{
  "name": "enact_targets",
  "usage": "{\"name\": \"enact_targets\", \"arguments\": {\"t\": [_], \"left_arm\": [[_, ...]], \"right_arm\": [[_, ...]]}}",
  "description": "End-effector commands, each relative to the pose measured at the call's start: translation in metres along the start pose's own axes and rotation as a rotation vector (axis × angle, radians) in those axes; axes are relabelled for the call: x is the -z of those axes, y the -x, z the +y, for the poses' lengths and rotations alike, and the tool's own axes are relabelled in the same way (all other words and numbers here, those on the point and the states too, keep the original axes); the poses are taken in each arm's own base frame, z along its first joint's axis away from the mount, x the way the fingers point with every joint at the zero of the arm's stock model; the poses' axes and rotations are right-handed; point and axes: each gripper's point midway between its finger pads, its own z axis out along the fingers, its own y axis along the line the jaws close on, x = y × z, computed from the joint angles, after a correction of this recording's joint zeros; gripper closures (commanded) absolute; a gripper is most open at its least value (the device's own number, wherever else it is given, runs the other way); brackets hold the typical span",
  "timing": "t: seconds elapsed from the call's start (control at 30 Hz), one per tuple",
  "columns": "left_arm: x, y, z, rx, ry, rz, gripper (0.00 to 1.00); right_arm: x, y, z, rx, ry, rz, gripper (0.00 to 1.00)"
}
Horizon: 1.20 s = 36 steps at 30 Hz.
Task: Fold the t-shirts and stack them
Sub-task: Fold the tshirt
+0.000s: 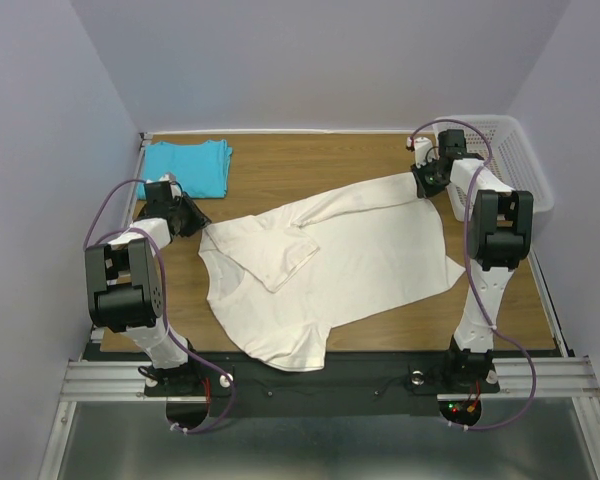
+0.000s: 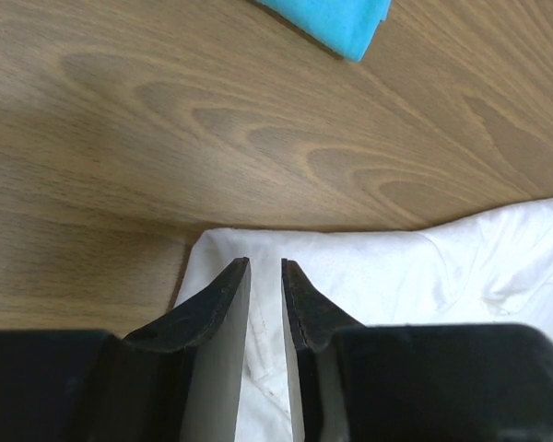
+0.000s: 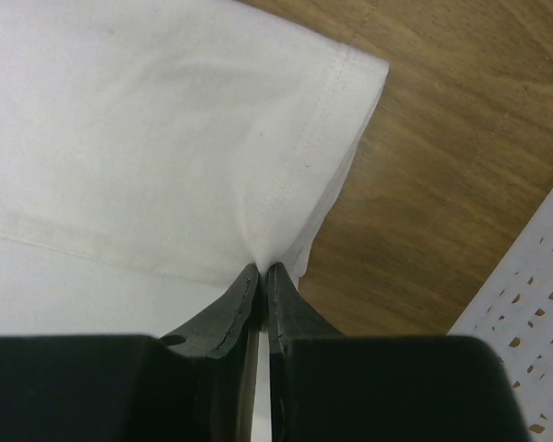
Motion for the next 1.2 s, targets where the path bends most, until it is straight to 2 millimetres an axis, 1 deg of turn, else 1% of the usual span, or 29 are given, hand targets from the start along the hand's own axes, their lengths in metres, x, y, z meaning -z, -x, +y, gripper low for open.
{"name": "enact_targets", "arguments": {"t": [0.0,0.03,0.17,0.3,0.33,0.37,0.57,0.6,0.67,0.7,0.73,0.8,0.83,0.93,1.03,1.07,1.17], "left_arm": [[0.003,0.009,-0.006,-0.032,-0.013,-0.005,0.64],[0.003,0.005,-0.002,-0.030,-0.001,0.008,0.62],[0.005,0.001,0.007,-0.031,0.038,0.007,0.59],[0.001,-0.003,0.013,-0.029,0.058,0.023,0.58],[-0.001,-0.002,0.013,-0.029,0.057,0.024,0.58],[-0.004,-0.006,0.013,-0.025,0.056,0.040,0.58],[-0.013,-0.004,0.011,-0.018,0.048,0.050,0.59],[-0.014,-0.004,0.010,-0.017,0.043,0.052,0.60],[-0.015,-0.004,0.008,-0.014,0.033,0.053,0.70],[-0.015,-0.003,0.008,-0.012,0.031,0.049,0.75],[-0.014,-0.001,0.007,-0.010,0.031,0.039,0.84],[-0.013,0.002,0.006,-0.014,0.032,0.030,0.91],[-0.012,0.005,0.006,-0.016,0.032,0.023,0.99],[-0.010,0.007,0.009,-0.025,0.059,0.017,1.00],[-0.009,0.015,0.015,-0.033,0.094,-0.008,1.00],[-0.008,0.019,0.020,-0.031,0.117,-0.023,1.00],[-0.007,0.029,0.023,-0.037,0.136,-0.043,1.00]], "right_arm": [[0.014,0.025,-0.013,0.012,-0.049,-0.062,0.89],[0.014,0.025,-0.013,0.012,-0.050,-0.063,0.89],[0.013,0.026,-0.013,0.008,-0.048,-0.066,0.89],[0.012,0.026,-0.012,0.003,-0.044,-0.066,0.89],[0.012,0.027,-0.012,0.002,-0.043,-0.068,0.89],[0.011,0.026,-0.012,-0.002,-0.042,-0.066,0.89],[0.010,0.025,-0.011,-0.006,-0.038,-0.065,0.89],[0.010,0.025,-0.010,-0.006,-0.036,-0.065,0.89],[0.011,0.026,-0.011,-0.003,-0.038,-0.068,0.89],[0.011,0.025,-0.011,-0.003,-0.039,-0.067,0.89],[0.012,0.024,-0.011,-0.004,-0.040,-0.063,0.89],[0.012,0.024,-0.012,0.000,-0.047,-0.062,0.90],[0.012,0.024,-0.013,0.004,-0.052,-0.062,0.90],[0.014,0.024,-0.018,0.013,-0.077,-0.058,0.91],[0.018,0.027,-0.023,0.021,-0.107,-0.062,0.94],[0.019,0.028,-0.026,0.022,-0.120,-0.062,0.95],[0.021,0.031,-0.029,0.024,-0.137,-0.070,0.97]]}}
